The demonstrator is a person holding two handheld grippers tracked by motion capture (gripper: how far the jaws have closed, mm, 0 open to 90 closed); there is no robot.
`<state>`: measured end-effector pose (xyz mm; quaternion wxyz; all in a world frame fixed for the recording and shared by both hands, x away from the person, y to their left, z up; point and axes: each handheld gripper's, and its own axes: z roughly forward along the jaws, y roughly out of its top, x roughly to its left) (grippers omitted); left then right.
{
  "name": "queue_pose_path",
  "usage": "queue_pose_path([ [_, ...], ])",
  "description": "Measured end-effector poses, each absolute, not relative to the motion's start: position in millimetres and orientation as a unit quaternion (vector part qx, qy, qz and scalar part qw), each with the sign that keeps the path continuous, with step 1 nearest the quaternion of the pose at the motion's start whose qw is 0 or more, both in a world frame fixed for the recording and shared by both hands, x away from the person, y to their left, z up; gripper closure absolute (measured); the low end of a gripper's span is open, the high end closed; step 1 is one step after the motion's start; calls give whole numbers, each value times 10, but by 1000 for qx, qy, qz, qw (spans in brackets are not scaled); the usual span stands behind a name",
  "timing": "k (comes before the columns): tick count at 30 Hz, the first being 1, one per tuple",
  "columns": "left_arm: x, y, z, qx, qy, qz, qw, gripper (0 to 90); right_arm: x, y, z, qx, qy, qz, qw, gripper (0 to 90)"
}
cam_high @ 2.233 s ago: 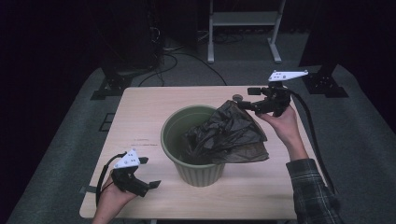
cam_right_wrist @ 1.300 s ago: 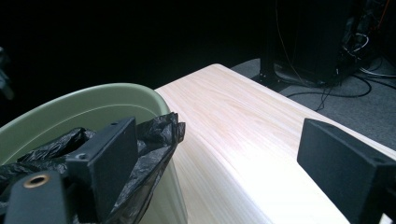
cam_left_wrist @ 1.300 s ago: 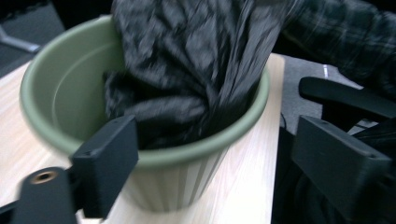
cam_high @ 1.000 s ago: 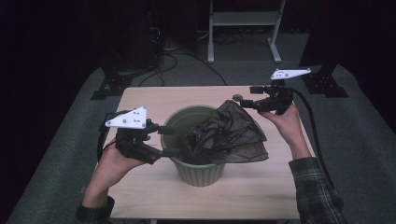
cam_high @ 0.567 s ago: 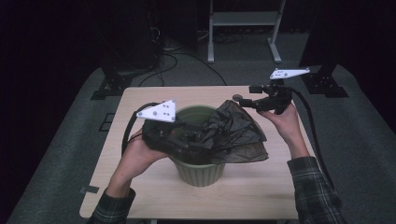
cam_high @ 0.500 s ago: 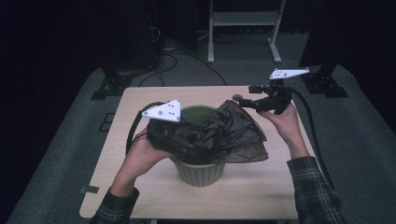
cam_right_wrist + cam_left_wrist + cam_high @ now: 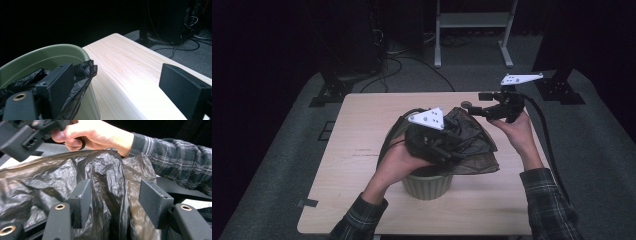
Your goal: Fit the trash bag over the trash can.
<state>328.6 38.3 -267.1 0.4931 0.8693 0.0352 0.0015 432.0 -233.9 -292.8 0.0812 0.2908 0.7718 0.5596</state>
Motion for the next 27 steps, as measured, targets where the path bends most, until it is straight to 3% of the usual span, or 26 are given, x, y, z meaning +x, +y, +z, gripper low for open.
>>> queue_pose_path([
  [7, 3317, 270, -2722, 881, 32, 13, 472, 542, 4297, -2363, -2904, 289, 770, 562, 82, 109],
  [11, 3336, 296, -2717, 879, 38, 12, 475, 775, 4290, -2365, -2901, 289, 771, 561, 82, 109],
  [14, 3362, 349, -2700, 876, 47, 13, 479, 890, 4270, -2369, -2896, 287, 772, 562, 81, 109],
  [27, 3465, 758, -2670, 861, 103, 50, 496, 900, 4069, -2457, -2875, 278, 779, 555, 86, 109],
])
